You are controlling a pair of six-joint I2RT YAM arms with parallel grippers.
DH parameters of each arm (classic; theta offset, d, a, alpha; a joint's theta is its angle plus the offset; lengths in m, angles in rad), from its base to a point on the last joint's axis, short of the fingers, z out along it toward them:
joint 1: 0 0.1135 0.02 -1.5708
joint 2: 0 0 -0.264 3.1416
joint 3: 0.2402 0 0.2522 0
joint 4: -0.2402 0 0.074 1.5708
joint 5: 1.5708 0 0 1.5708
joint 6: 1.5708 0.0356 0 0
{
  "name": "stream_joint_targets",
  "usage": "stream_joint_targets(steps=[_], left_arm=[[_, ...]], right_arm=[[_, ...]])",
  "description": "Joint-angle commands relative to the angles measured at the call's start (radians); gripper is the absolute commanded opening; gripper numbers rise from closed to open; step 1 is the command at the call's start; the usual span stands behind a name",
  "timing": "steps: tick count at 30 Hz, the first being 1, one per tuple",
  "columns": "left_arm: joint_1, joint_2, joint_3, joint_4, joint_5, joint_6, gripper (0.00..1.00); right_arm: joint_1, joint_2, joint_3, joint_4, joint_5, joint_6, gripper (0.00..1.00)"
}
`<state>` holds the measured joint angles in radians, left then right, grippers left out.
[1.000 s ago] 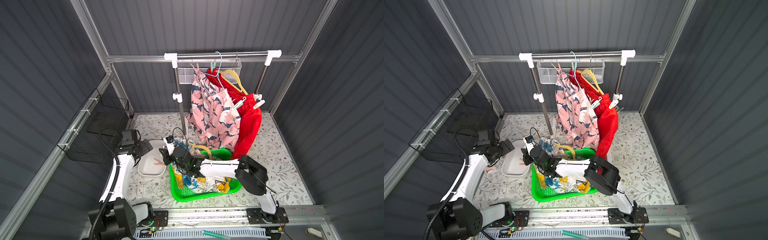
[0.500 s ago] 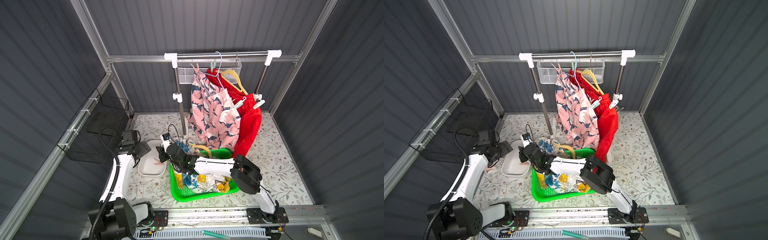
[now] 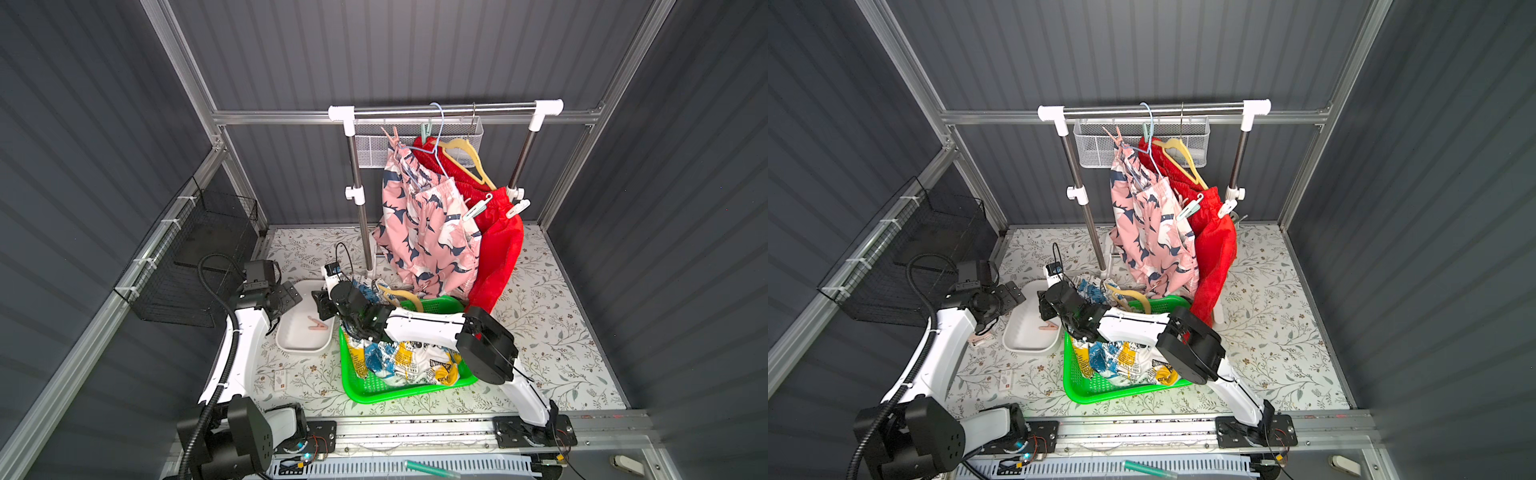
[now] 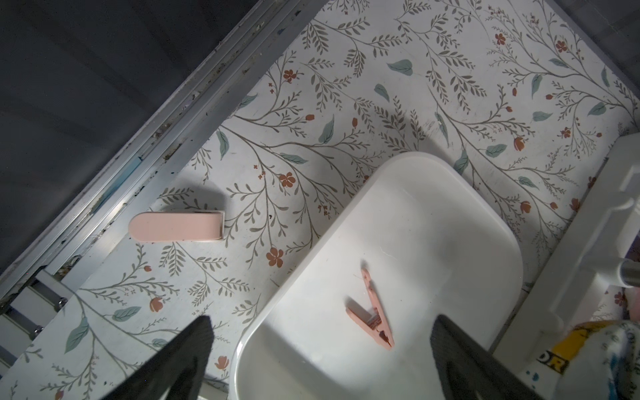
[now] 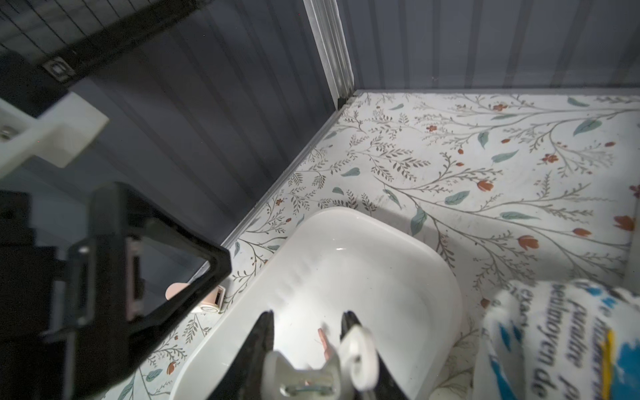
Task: Remove the clothespins securing shorts to the hanger
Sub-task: Place the clothespin in the storage box.
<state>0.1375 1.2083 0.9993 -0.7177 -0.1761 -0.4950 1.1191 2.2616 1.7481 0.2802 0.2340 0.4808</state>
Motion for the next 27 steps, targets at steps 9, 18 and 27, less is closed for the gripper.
stream_joint_targets(steps=[9,18,27], left_arm=[[0.016,-0.012,-0.004,-0.017,-0.002,-0.047,0.99],[0.016,-0.015,-0.008,-0.013,0.010,-0.039,1.00],[0.016,-0.016,-0.012,0.000,0.030,-0.027,1.00]], right_arm=[[-0.024,0.030,0.076,-0.061,-0.096,0.026,0.48],[-0.022,-0.014,0.017,-0.002,-0.082,0.022,0.54],[-0.022,-0.130,-0.110,0.077,-0.030,-0.011,0.55]])
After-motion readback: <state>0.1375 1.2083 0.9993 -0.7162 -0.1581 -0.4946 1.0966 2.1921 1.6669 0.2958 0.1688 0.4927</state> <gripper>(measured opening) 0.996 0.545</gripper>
